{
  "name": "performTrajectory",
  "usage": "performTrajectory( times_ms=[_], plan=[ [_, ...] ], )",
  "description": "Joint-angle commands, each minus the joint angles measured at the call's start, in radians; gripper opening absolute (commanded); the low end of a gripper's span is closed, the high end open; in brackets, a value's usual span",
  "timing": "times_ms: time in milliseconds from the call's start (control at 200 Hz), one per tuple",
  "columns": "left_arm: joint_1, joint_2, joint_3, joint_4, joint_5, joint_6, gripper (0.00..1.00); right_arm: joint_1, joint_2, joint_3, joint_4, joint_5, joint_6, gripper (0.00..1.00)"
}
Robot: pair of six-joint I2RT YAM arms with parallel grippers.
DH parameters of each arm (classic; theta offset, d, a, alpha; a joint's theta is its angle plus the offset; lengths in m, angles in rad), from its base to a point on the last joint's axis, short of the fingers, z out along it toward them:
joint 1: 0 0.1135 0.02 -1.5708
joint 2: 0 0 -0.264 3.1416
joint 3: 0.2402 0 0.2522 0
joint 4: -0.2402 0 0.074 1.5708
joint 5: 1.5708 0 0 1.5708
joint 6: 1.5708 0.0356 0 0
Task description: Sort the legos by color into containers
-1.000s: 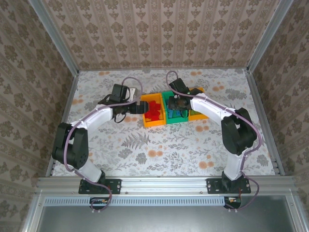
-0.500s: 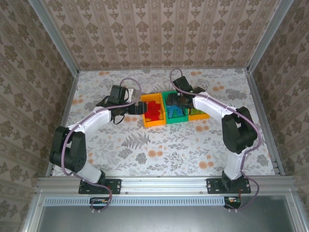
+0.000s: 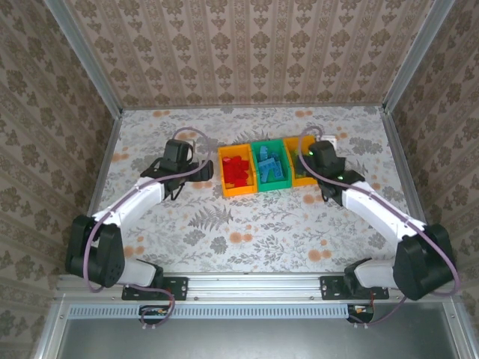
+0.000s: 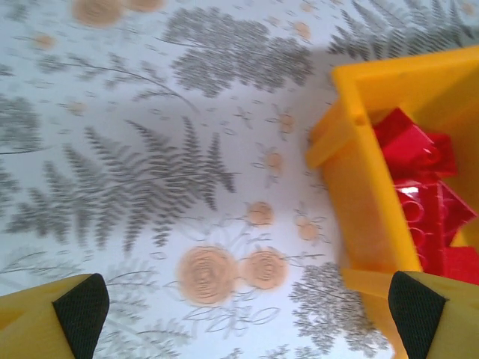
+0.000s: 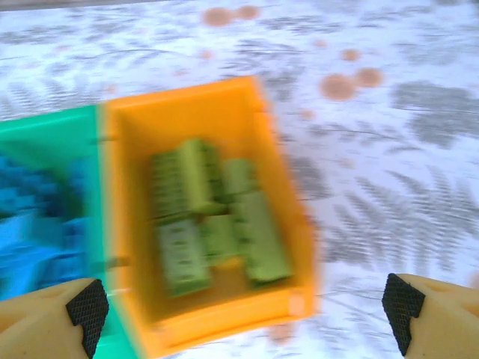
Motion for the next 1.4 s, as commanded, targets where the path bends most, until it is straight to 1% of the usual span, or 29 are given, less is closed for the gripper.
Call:
performTrajectory(
  times_ms=[0,90,160,265,325,375,425,465,570,625,670,730,845,950,1010,1090,1130,1190,1290,1355,1395],
  plan=[
    [0.009,-0.076,-0.053,0.01,-0.213,0.004,1.0,-0.093,-0.065,-0.141,0.225,0.084,-0.138,0.98],
    [0.013,-0.121,-0.122,0.083,-0.298,0.045,1.0,-0.184,-0.083,-0.285,0.455,-0.008,-0.183,1.0],
    [0.014,-0.139,-0.162,0.124,-0.368,0.081,1.0,-0.237,-0.048,-0.343,0.565,-0.062,-0.185,0.99],
    [0.013,-0.141,-0.204,0.17,-0.46,0.138,1.0,-0.262,0.031,-0.37,0.675,-0.104,-0.194,0.99],
    [0.015,-0.139,-0.236,0.221,-0.499,0.174,1.0,-0.264,0.073,-0.392,0.782,-0.114,-0.214,0.98],
    [0.018,-0.143,-0.24,0.232,-0.497,0.198,1.0,-0.267,0.088,-0.392,0.829,-0.133,-0.239,0.98],
    [0.02,-0.148,-0.258,0.279,-0.497,0.23,1.0,-0.27,0.103,-0.404,0.897,-0.14,-0.256,0.98],
    [0.022,-0.15,-0.267,0.3,-0.498,0.244,1.0,-0.283,0.156,-0.408,0.92,-0.169,-0.247,0.98],
    [0.028,-0.165,-0.292,0.35,-0.494,0.292,1.0,-0.287,0.266,-0.47,1.148,-0.207,-0.265,0.98],
    [0.035,-0.176,-0.315,0.387,-0.492,0.313,1.0,-0.289,0.239,-0.468,1.091,-0.206,-0.255,0.98],
    [0.045,-0.186,-0.345,0.438,-0.488,0.326,1.0,-0.289,0.253,-0.469,1.121,-0.222,-0.265,0.99],
    [0.058,-0.196,-0.385,0.492,-0.484,0.337,1.0,-0.29,0.245,-0.451,1.074,-0.261,-0.275,1.0],
    [0.093,-0.189,-0.46,0.603,-0.406,0.34,1.0,-0.293,0.249,-0.452,1.08,-0.27,-0.276,1.0],
    [0.113,-0.141,-0.526,0.78,-0.416,0.33,1.0,-0.293,0.248,-0.452,1.078,-0.27,-0.276,1.0],
    [0.132,-0.111,-0.561,0.897,-0.387,0.331,1.0,-0.293,0.248,-0.452,1.077,-0.271,-0.276,1.0],
    [0.155,-0.084,-0.559,0.944,-0.319,0.356,1.0,-0.293,0.249,-0.452,1.078,-0.271,-0.276,1.0],
    [0.159,-0.063,-0.556,0.973,-0.304,0.381,1.0,-0.293,0.249,-0.452,1.078,-0.271,-0.276,1.0],
    [0.163,-0.033,-0.545,0.999,-0.308,0.419,1.0,-0.293,0.249,-0.451,1.078,-0.271,-0.276,1.0],
    [0.172,0.022,-0.553,1.094,-0.296,0.47,1.0,-0.293,0.248,-0.452,1.078,-0.271,-0.276,1.0],
    [0.188,0.09,-0.575,1.212,-0.29,0.473,1.0,-0.293,0.249,-0.451,1.078,-0.271,-0.276,1.0],
    [0.201,0.13,-0.581,1.286,-0.307,0.473,1.0,-0.293,0.248,-0.452,1.078,-0.271,-0.276,1.0]
  ],
)
